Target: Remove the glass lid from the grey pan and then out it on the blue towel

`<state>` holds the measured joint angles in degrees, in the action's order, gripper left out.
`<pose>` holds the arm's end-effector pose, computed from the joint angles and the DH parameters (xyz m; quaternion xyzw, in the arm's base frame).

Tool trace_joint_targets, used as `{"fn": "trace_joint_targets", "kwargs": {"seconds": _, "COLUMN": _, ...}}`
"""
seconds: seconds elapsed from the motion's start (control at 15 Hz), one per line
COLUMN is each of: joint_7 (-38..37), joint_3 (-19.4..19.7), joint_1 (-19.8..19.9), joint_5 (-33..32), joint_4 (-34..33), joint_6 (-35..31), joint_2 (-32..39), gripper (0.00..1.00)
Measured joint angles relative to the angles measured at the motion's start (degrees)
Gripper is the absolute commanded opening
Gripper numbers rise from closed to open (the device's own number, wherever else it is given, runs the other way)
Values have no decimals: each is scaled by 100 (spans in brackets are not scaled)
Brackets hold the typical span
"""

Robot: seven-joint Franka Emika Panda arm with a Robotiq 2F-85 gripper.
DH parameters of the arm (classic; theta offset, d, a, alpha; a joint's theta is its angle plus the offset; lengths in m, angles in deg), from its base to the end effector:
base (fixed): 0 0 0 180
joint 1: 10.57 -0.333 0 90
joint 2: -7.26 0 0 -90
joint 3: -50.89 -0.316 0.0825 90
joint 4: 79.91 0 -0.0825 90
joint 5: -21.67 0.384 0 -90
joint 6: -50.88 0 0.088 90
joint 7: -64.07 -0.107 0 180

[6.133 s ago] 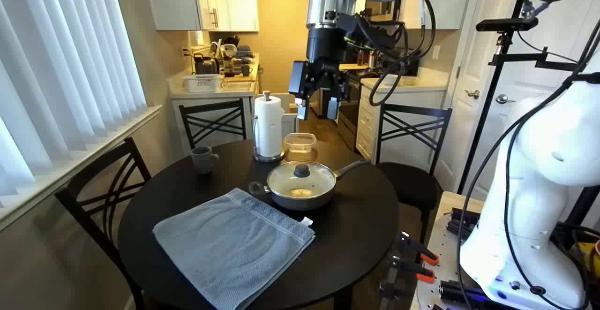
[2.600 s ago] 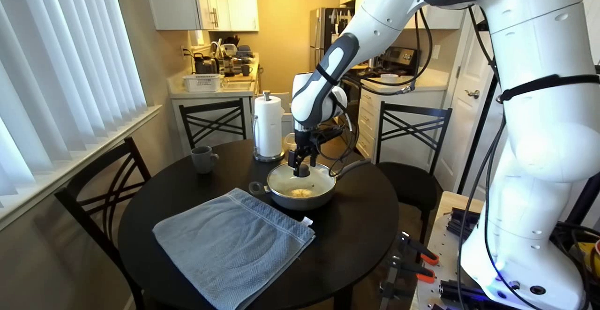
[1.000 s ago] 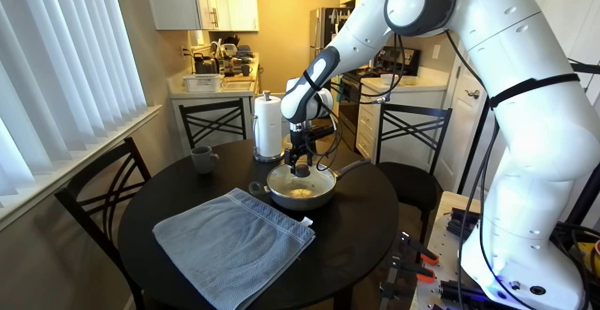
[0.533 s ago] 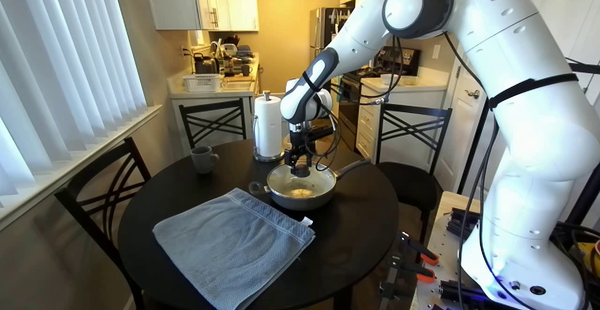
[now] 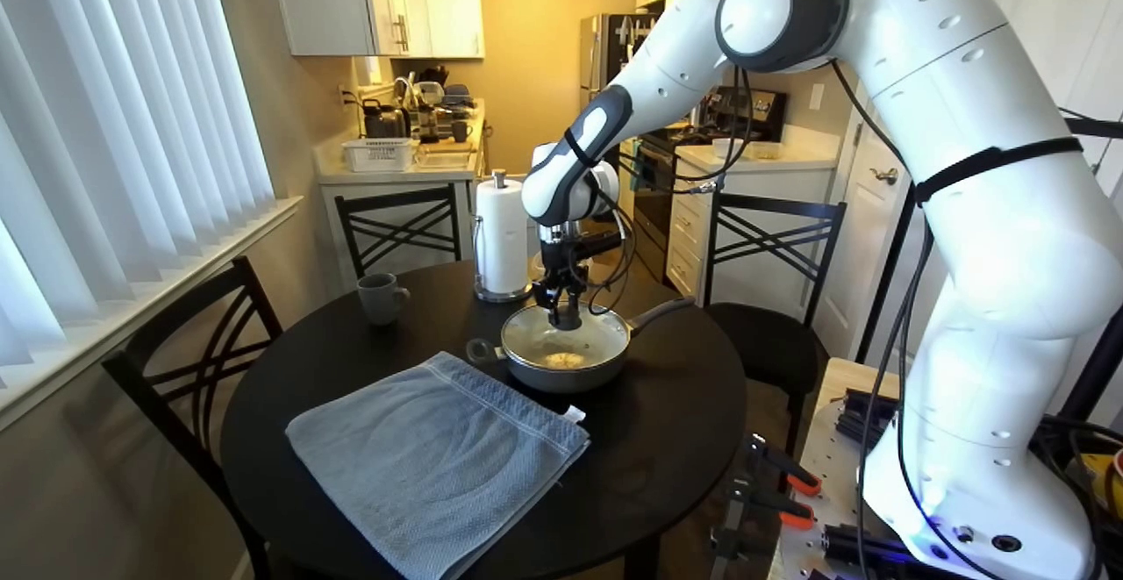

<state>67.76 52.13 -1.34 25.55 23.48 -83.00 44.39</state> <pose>0.6291 -0.1144 0.1748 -0.9948 0.0820 0.0552 0.0233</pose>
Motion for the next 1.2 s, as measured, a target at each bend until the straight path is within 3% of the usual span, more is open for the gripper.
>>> {"fn": "trace_joint_targets", "kwargs": {"seconds": 0.27, "joint_7": -3, "joint_3": 23, "joint_1": -11, "joint_5": 0, "joint_4": -15, "joint_6": 70, "joint_2": 13, "gripper": 100}}
{"fn": "trace_joint_targets", "kwargs": {"seconds": 0.67, "joint_7": -3, "joint_3": 45, "joint_1": -11, "joint_5": 0, "joint_4": -15, "joint_6": 177, "joint_2": 16, "gripper": 100}}
{"fn": "trace_joint_targets", "kwargs": {"seconds": 0.8, "joint_7": -3, "joint_3": 45, "joint_1": -13, "joint_5": 0, "joint_4": -15, "joint_6": 178, "joint_2": 17, "gripper": 73}}
{"fn": "trace_joint_targets", "kwargs": {"seconds": 1.2, "joint_7": -109, "joint_3": 74, "joint_1": -77, "joint_5": -2, "joint_4": -12, "joint_6": 180, "joint_2": 6, "gripper": 36}}
